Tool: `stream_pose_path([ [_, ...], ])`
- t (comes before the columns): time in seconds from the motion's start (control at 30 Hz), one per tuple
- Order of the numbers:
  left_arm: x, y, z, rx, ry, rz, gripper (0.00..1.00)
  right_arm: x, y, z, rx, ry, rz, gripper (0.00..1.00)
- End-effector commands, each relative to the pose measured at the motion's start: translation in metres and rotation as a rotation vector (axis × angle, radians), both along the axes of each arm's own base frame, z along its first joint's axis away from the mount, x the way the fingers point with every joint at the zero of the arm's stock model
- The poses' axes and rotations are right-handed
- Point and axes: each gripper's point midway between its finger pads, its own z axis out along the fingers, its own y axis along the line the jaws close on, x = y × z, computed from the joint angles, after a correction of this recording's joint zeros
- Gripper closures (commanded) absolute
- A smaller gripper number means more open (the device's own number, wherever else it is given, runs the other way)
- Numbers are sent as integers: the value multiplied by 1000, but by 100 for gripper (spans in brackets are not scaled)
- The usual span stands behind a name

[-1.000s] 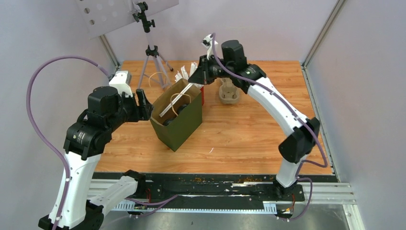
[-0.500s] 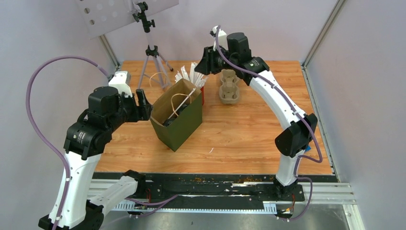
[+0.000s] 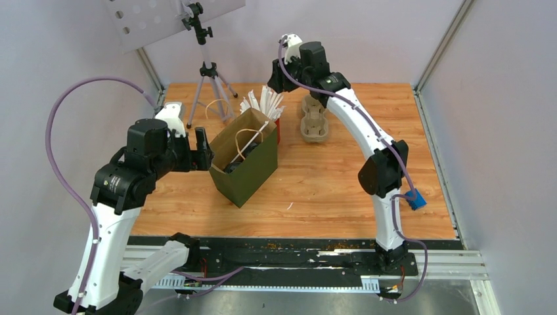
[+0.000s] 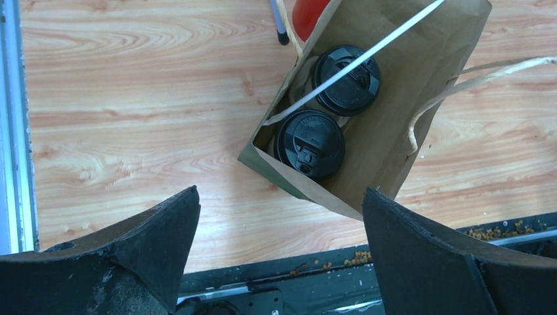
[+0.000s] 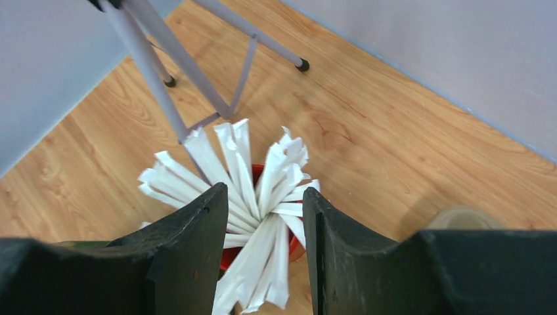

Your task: Pack the takeout coffee

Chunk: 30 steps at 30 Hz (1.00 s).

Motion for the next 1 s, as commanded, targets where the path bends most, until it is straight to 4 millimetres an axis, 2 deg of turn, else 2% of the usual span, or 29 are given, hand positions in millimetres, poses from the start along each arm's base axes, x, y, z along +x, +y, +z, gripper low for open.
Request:
stream_pose_path([
  [0.0, -6, -2, 3, -15, -3, -22, 0, 17, -5, 6, -8, -51, -24, 54],
  [0.37, -18, 2, 8, -15, -8, -27, 0, 31, -6, -31, -49, -6, -28, 58],
  [0.8, -22, 5, 10, -10, -14, -17, 0, 34, -3, -52, -46, 33, -21, 64],
  [0.97, -21, 5, 10, -6, -14, -19, 0, 37, -3, -51, -51, 16, -22, 76],
])
